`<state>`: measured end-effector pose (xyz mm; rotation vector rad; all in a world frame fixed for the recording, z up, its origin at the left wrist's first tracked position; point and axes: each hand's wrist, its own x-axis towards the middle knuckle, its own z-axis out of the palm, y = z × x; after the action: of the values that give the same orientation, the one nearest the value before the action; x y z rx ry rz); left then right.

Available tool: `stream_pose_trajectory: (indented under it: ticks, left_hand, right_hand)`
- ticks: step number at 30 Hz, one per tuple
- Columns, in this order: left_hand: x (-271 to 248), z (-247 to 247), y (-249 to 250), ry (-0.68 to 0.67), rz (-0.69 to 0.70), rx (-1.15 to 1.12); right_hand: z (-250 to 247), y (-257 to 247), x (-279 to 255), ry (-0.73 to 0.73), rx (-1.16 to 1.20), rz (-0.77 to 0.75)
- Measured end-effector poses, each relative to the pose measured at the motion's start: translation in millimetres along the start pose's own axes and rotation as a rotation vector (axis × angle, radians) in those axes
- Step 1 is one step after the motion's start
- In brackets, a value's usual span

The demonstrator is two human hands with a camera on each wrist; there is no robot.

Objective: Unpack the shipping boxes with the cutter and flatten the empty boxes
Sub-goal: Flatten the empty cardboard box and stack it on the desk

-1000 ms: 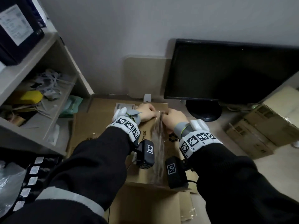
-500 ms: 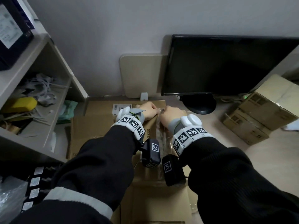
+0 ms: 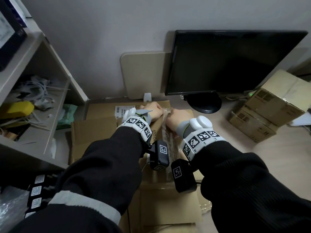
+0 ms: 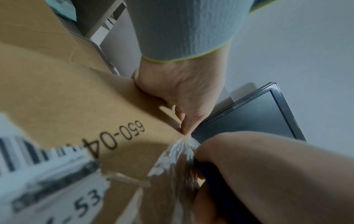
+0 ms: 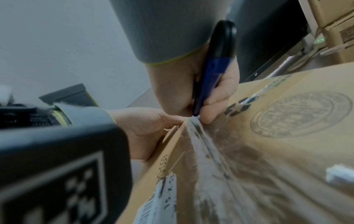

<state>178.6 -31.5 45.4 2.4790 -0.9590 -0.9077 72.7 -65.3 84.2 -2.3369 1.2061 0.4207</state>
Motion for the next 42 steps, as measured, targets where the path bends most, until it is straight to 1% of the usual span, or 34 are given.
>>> stream_pose_trajectory:
  ticks: [5, 10, 15, 19, 24, 28, 33, 35, 37, 38, 39, 42]
  left_hand:
    - [1, 1, -2, -0.005, 0.001, 0.008]
    - [1, 3, -2, 0.003, 0.001, 0.007]
    - [2, 5, -1, 0.023, 0.012, 0.016]
    - [-2, 4, -1, 0.037, 0.011, 0.007]
    - [-3, 6, -2, 0.058, 0.004, 0.001]
    - [-6, 6, -1, 0.054, -0.027, -0.016]
    - [2, 7, -5, 0.018, -0.046, -0.007]
    - [3, 6, -6, 0.009, -0.036, 0.004]
    - [4, 5, -6, -0.003, -0.023, 0.008]
    - [3, 4, -6, -0.007, -0.019, 0.008]
    - [4, 3, -7, -0.01, -0.018, 0.014]
    - [7, 3, -8, -0.02, -0.004, 0.021]
  right_hand:
    - [1, 3, -9, -0.011, 0.004, 0.013]
    - [6, 12, -18, -0.011, 0.097, -0.004]
    - [10, 19, -24, -0.052, 0.048, -0.023]
    - [14, 25, -27, -0.033, 0.02, -0.047]
    - [12, 27, -29, -0.08, 0.102, -0.056]
    - [11, 27, -29, -0.075, 0.082, -0.076]
    - [13, 43, -27, -0.123, 0.27, -0.089]
    - [13, 48, -26, -0.136, 0.426, -0.078]
    - [12, 50, -26, -0.113, 0.605, -0.055]
    - [13, 49, -25, -0.09, 0.652, -0.044]
    - [13, 47, -24, -0.059, 0.658, -0.043]
    - [16, 37, -14, 0.041, 0.554, -0.058]
